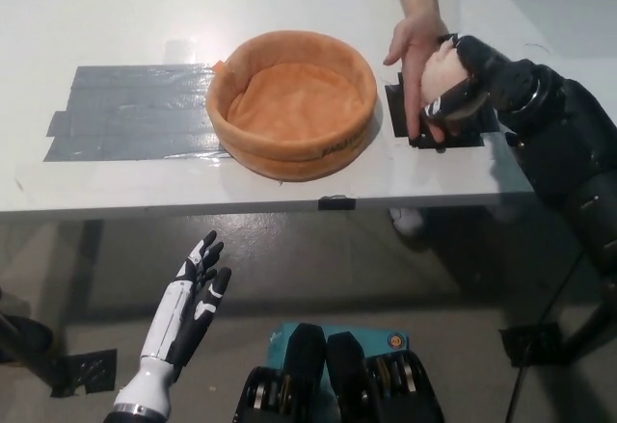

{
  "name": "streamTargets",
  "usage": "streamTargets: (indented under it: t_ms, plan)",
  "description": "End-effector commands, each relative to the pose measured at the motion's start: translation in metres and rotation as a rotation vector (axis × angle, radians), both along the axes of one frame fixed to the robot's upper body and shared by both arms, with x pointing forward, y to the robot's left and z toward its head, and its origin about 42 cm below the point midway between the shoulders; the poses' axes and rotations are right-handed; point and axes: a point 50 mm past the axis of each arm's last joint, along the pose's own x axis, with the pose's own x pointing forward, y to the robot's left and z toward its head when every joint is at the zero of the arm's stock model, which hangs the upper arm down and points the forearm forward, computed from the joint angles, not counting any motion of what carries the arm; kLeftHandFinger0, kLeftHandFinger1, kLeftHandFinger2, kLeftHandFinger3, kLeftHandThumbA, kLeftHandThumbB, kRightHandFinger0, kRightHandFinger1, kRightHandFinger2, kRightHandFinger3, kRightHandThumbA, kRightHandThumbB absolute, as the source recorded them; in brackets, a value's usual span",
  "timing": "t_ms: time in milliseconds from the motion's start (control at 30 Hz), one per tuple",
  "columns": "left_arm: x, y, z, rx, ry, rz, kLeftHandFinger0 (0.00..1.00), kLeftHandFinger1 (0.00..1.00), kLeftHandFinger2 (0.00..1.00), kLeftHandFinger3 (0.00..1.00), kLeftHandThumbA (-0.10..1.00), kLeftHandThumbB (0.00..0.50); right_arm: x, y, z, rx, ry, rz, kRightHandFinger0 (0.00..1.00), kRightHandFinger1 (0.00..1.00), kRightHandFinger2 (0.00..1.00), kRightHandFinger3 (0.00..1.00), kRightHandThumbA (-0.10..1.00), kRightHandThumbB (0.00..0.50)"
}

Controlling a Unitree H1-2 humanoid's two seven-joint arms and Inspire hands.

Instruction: A person hands a emotional support dumpling to the robot which it grabs with its right hand and places in the soft place kept infront of it in the centre of the desk

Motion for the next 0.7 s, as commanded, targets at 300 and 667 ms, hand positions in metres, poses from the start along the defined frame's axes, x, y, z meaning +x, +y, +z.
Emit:
streamTargets:
  t_ms: [300,667]
  plan:
    - [0.004,0.000,0.014,0.002,-0.074,-0.003,1.00,1.00,1.00,1.00,0.94,0.070,0.001,0.007,0.050,0.103,-0.490,-0.015,0.00,0.48,0.86,0.76,-0.10,0.204]
    - [0.006,0.002,0.016,0.030,-0.070,-0.004,1.00,1.00,1.00,1.00,0.94,0.039,-0.039,0.080,0.125,0.249,-0.901,0.129,0.03,0.27,0.45,0.52,-0.10,0.211]
